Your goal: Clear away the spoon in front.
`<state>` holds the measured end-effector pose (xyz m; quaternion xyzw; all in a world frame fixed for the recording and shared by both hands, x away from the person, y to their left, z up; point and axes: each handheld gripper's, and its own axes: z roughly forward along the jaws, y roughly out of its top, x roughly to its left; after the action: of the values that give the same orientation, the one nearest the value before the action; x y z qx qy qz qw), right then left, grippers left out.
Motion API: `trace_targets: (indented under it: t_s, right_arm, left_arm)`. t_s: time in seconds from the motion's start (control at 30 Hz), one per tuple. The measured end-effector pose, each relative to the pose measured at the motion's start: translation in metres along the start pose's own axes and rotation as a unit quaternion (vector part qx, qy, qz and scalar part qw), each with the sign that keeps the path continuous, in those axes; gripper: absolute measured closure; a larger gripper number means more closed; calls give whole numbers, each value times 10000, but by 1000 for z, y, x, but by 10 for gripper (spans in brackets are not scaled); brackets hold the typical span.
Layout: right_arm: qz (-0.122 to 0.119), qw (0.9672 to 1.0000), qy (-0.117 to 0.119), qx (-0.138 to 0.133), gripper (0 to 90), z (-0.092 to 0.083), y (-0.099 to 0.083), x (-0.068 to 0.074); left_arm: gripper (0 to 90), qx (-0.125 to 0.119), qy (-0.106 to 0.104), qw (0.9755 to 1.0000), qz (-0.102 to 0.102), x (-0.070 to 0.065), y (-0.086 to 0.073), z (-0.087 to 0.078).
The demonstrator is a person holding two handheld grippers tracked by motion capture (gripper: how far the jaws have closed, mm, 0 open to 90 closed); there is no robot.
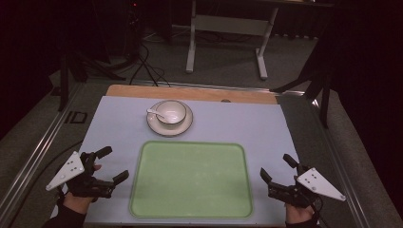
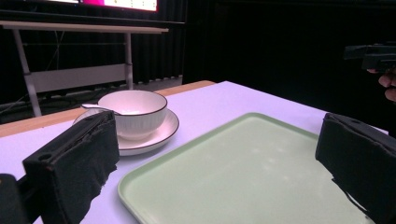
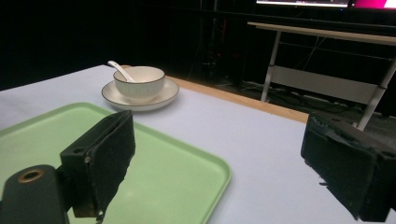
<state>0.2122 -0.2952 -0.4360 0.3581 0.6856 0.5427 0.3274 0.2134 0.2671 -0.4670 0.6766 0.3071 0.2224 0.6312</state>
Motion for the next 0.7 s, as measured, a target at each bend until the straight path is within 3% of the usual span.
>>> trace_targets:
  t_s: [0.3,0.37,0.53,0.57,0.7]
  right_arm:
    - [49,10000,36,-45,99,-1,0,0]
    - [31,10000,62,-50,99,-1,0,1]
    - [40,10000,70,-34,99,0,0,1]
    - [41,10000,55,-37,99,0,1,1]
    - [60,9999,56,-59,99,0,1,2]
  left_arm:
    - [0,2,-461,9986,-247,-8,6,0]
    - [0,42,-402,9991,-99,-18,14,1]
    - [0,186,-643,9978,-1,-29,29,6]
    - [0,170,-725,9972,103,-33,38,9]
    - [0,168,-913,9955,197,-36,58,16]
